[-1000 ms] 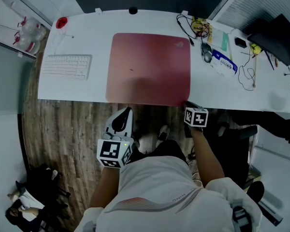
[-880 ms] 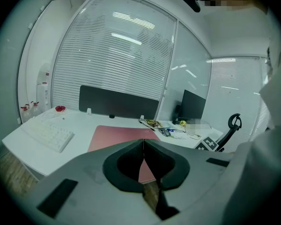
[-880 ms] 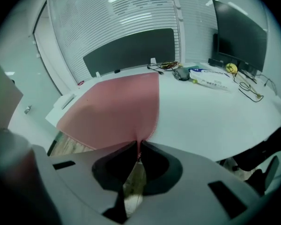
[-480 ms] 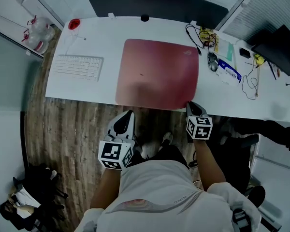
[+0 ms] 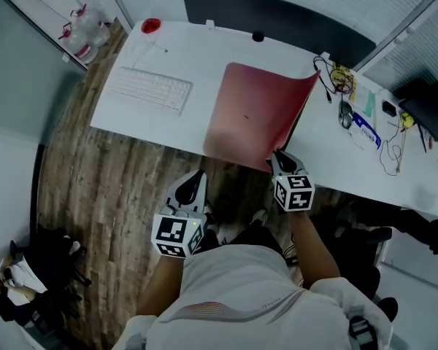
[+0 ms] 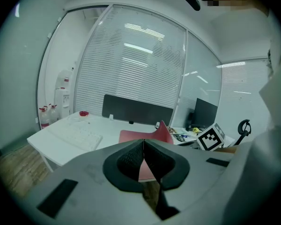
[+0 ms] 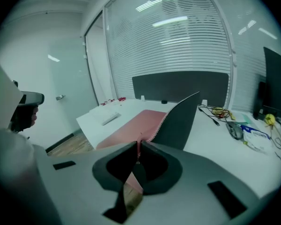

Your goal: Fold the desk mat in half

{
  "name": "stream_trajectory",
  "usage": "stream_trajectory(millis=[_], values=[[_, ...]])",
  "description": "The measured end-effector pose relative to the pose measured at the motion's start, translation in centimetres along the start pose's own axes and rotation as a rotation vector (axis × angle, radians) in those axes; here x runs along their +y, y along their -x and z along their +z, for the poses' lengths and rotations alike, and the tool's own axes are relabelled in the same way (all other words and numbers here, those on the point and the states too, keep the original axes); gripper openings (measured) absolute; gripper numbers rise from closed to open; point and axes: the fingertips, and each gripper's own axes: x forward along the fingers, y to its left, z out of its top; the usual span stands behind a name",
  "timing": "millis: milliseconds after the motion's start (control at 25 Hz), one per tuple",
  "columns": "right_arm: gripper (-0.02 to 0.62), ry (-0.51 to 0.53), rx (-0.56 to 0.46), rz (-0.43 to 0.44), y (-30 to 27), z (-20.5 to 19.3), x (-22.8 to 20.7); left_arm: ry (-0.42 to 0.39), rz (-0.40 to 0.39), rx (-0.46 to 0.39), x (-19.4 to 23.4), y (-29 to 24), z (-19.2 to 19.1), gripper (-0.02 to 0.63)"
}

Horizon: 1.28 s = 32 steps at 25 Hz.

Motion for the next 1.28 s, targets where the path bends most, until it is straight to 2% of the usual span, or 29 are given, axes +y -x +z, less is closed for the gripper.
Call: stream_trajectory(millis=[280,480,760,960,1000,1080,1280], values=[[0.08,0.058,0.038,0.075,-5.0,0.7,5.6,0.036,0.126,-0.023,5.8,4.8,-0.6,0.014],[0.081,0.089,0.114,0.123,-8.7,-0.3,9.8,0.054,0.177,-0.028,9.1,7.5,-1.1,0.014],[0.086,0.13,0.222,0.193,-12.4,-2.3,15.5,0.065,0.204,-0.03,12.0,9.3,-1.5,0.014],[0.098,0.141,0.267,0.197,-13.6,-2.9,16.4,0.064,0.191,-0.028,12.4,9.2,-1.5,0.014],[0.097,0.135,0.263,0.206,-13.5,-2.7,16.4,0.063,0.187,-0.03,12.4,9.1,-1.5,0.014],[0.15,0.126,0.221,0.239,-12.4,-1.6,16.7,0.059,0.175,-0.037,12.2,8.8,-1.2,0.014],[0.134,0.103,0.027,0.272,-6.9,3.4,15.9,0.044,0.136,-0.067,11.1,7.7,0.2,0.014]])
